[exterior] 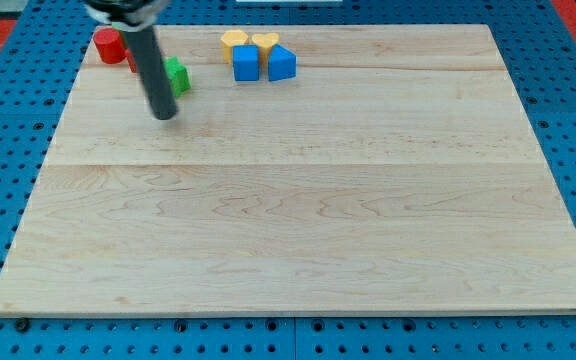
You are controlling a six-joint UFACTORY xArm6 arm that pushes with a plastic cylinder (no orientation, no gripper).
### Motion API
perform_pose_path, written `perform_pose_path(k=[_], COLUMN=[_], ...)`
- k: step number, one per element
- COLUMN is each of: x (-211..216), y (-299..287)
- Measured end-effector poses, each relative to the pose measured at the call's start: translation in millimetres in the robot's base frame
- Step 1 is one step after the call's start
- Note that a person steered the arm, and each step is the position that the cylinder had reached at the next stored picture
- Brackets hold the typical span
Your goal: Push the green star close to the red star
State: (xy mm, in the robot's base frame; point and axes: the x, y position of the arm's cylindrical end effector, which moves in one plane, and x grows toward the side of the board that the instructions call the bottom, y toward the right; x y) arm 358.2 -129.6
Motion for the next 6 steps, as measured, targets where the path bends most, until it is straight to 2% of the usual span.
perform_pose_path(k=[3, 4, 5, 6], x=[-75.7, -54.6, 11.2, 76.8], y=[-48.4, -41.8, -26.8, -85.9])
